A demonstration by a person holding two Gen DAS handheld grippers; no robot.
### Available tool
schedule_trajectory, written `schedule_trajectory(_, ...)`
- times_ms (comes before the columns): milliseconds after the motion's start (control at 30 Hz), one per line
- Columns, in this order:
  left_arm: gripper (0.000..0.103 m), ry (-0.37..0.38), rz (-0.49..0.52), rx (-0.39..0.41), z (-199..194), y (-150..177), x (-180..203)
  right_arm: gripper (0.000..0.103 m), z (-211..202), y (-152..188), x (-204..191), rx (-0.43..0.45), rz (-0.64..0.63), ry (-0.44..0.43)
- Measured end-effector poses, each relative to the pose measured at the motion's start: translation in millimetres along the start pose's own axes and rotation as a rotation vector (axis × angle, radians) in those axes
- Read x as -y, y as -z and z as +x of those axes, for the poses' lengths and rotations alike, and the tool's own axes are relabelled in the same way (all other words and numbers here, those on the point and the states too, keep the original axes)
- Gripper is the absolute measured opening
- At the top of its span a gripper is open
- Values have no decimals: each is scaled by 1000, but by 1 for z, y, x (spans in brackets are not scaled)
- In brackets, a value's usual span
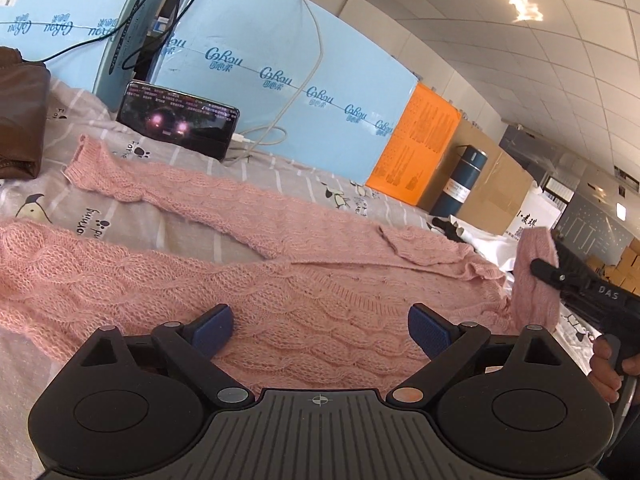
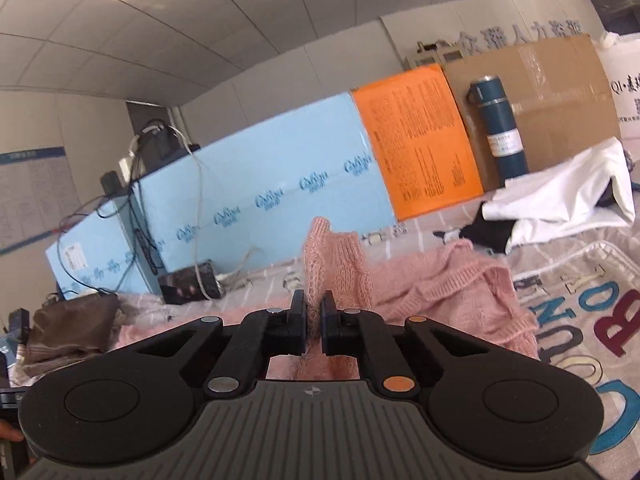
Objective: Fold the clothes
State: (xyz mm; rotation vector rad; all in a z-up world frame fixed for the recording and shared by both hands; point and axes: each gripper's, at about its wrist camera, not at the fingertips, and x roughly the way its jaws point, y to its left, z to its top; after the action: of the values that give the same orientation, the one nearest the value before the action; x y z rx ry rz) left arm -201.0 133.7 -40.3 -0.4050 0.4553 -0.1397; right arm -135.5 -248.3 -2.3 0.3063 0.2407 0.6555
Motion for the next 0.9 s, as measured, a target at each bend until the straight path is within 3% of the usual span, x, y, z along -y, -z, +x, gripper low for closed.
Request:
schedule_trajectory(33,96,-1,0,1,0,0,0,6,-6,-1,-9,23,-36,-56)
schedule_trajectory(133,96,-3,1,11,-2,1,2,7,-1,4,-38,-35,-160,-150)
schedule_trajectory(267,96,-10,18,29,-5,1,5,11,27,30,-67,-241,-295,-143)
schedule_trajectory(300,96,-12,22,33,-6,1,6,16,32,35,-70,-282,-312,-133)
schedule_trajectory(367,96,-33,82,43,-8,1,16,49,37,44,-74,-325,-320,-118)
schedule_trajectory(433,97,-27,180,68,-10,1,35,54,32,45,-74,-323,-304,-149)
schedule_trajectory(533,99,28,275,96,-9,-3,61,73,15,45,-75,-293,-312,-190)
schedule_trajectory(633,99,59,379,96,5,-8,88,77,6,45,-68,-284,-317,-177)
schedule_trajectory(733,99,39,434,50,29,-8,101,80,3,46,-60,-292,-310,-162)
schedule_trajectory(900,99,-107,481,-136,63,2,97,82,3,51,-49,-337,-335,-136)
